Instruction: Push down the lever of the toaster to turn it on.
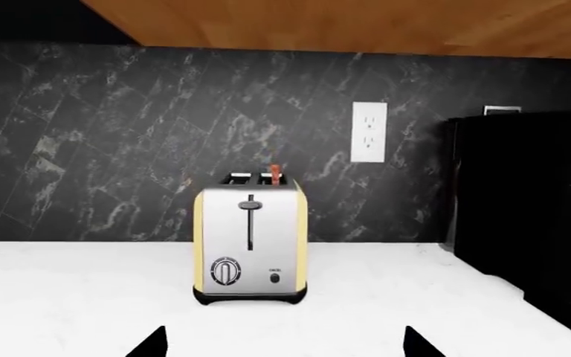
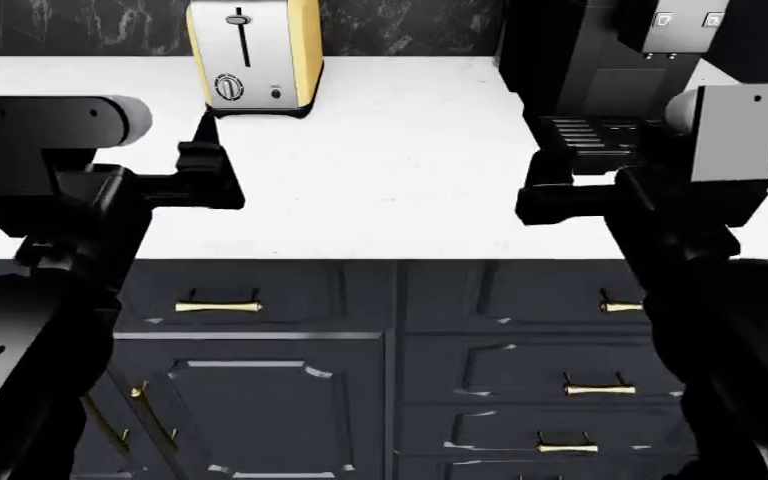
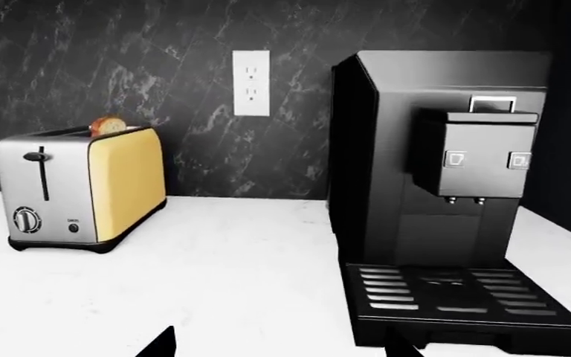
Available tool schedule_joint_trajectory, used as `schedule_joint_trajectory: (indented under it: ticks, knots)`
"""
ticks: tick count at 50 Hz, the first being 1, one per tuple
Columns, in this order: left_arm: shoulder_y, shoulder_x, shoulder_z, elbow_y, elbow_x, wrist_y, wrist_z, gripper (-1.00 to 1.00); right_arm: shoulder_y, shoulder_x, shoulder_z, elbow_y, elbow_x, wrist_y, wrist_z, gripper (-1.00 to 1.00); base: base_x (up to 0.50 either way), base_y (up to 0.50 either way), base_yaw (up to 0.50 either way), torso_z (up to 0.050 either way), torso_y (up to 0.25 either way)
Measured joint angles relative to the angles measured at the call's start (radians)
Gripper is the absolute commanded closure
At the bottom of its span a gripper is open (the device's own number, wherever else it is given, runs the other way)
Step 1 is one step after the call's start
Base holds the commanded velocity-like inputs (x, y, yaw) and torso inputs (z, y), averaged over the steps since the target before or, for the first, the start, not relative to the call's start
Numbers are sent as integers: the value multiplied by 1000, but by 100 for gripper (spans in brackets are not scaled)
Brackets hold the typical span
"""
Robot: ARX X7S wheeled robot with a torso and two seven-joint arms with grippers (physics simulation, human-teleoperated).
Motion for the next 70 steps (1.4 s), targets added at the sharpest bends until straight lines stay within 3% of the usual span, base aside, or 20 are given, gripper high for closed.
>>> schedule_joint_trajectory:
  ticks: [17, 39, 70]
  knots:
    - [-147, -34, -32, -67, -17, -38, 2, -100, 180, 0, 25, 124, 4, 19, 12, -100, 0, 0, 0, 0, 0]
    - [-180, -41, -46, -81, -33, -41, -3, -100, 208, 2, 30, 135, 19, 8, 20, -100, 0, 0, 0, 0, 0]
    - [-176, -41, -46, -112, -29, -29, -36, -100, 202, 9, 26, 160, 26, -5, 42, -100, 0, 0, 0, 50, 0]
